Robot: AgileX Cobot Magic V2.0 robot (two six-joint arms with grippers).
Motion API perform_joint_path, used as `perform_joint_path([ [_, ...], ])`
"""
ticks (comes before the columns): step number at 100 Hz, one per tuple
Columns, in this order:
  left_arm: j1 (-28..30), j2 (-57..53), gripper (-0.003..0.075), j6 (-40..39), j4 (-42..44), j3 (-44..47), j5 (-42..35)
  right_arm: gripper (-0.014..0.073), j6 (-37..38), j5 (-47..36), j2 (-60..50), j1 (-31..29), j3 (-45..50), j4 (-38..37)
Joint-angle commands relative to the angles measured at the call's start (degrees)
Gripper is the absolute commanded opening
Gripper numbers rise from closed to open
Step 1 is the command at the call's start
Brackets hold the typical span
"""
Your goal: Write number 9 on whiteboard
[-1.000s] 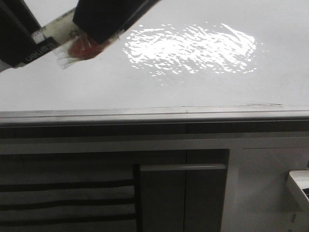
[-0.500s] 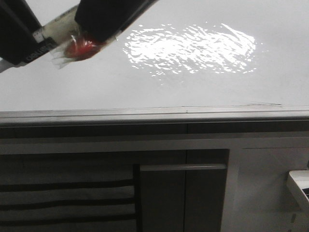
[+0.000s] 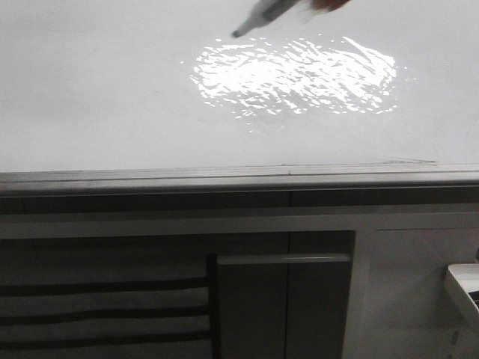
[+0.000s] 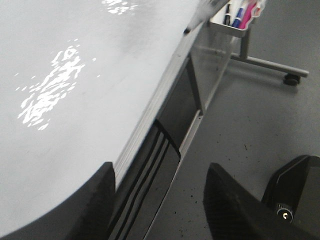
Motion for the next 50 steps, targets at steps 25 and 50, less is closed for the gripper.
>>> perform_joint_path([
  [25,8.8,-9.1,0.0367,-6.3,-4.3,10.9,-13.9,-0.0046,10.3,-14.4,-9.8,-10.1,12.4,2.6],
  [50,8.8,-9.6,0.0367,-6.3,-4.9,14.5,-18.9,-0.0046,10.3,-22.4,-9.1,-10.1,16.1,4.5],
])
